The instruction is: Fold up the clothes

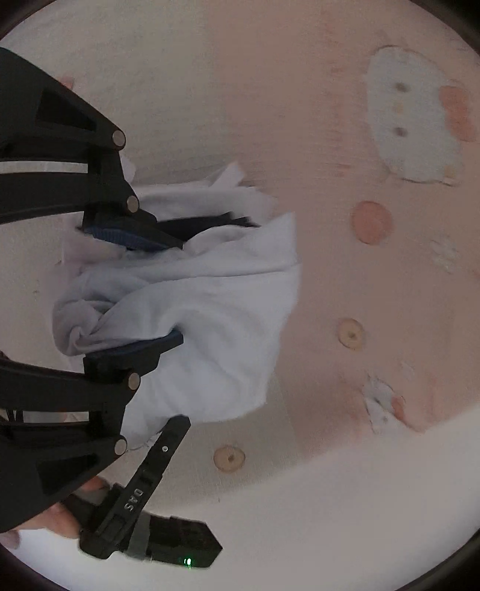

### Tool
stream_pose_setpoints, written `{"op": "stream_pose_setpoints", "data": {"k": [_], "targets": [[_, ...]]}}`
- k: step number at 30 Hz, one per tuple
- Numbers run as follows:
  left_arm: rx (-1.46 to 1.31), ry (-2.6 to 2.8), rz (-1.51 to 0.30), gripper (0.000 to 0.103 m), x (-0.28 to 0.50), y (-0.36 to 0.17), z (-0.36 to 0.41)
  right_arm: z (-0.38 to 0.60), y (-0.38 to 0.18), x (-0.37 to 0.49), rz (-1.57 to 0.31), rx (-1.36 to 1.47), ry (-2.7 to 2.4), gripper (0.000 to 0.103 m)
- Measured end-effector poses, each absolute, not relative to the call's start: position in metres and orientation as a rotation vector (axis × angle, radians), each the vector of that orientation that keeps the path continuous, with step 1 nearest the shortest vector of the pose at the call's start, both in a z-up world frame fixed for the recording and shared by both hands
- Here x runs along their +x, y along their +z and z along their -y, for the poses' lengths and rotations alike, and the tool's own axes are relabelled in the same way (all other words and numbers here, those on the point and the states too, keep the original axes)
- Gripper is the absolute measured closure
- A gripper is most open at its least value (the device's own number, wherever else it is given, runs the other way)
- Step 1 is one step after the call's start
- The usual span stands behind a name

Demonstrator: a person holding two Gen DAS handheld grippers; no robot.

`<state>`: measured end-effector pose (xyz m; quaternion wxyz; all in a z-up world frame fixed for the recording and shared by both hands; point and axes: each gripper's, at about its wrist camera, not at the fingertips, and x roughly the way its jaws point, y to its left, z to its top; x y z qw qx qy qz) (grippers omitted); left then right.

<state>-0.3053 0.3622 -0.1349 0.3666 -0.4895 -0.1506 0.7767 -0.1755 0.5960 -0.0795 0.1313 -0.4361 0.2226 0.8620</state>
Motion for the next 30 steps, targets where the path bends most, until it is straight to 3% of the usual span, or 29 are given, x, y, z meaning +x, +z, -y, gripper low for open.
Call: {"op": "stream_pose_setpoints", "data": {"k": [5,7,13,15,17,19,22,27,29,30], "targets": [[-0.954,2.176,0.175,0.059,-0.286,-0.081,-0.362,-0.591,-0.051,-0.154,-0.586,-1.019,2.546,0.069],[-0.925,2.093,0.128,0.059,-0.281,-0.075,-0.375,-0.571,-0.045,-0.159,-0.474,-1.034,2.596,0.067],[-1.218,2.005,-0.038,0.058,-0.297,-0.134,-0.419,-0.541,-0.091,-0.185,-0.107,-1.231,2.530,0.069],[-1.233,1.985,-0.001,0.058,-0.303,-0.144,-0.411,-0.551,-0.101,-0.183,-0.109,-1.249,2.511,0.068],[-1.227,1.991,0.017,0.070,-0.307,-0.144,-0.401,-0.561,-0.099,-0.178,-0.127,-1.247,2.512,0.068],[-1.164,2.018,0.070,0.072,-0.305,-0.135,-0.379,-0.570,-0.093,-0.173,-0.138,-1.221,2.512,0.068],[-1.119,2.118,0.046,0.068,-0.301,-0.117,-0.342,-0.577,-0.073,-0.161,-0.227,-1.121,2.560,0.063],[-1.144,2.222,0.076,0.049,-0.295,-0.086,-0.271,-0.543,-0.041,-0.174,-0.337,-1.134,2.603,0.051],[-1.160,2.306,0.071,0.039,-0.296,-0.071,-0.251,-0.525,-0.030,-0.183,-0.391,-1.159,2.609,0.040],[-1.163,2.349,0.074,0.037,-0.296,-0.062,-0.239,-0.517,-0.024,-0.187,-0.418,-1.171,2.612,0.027]]}}
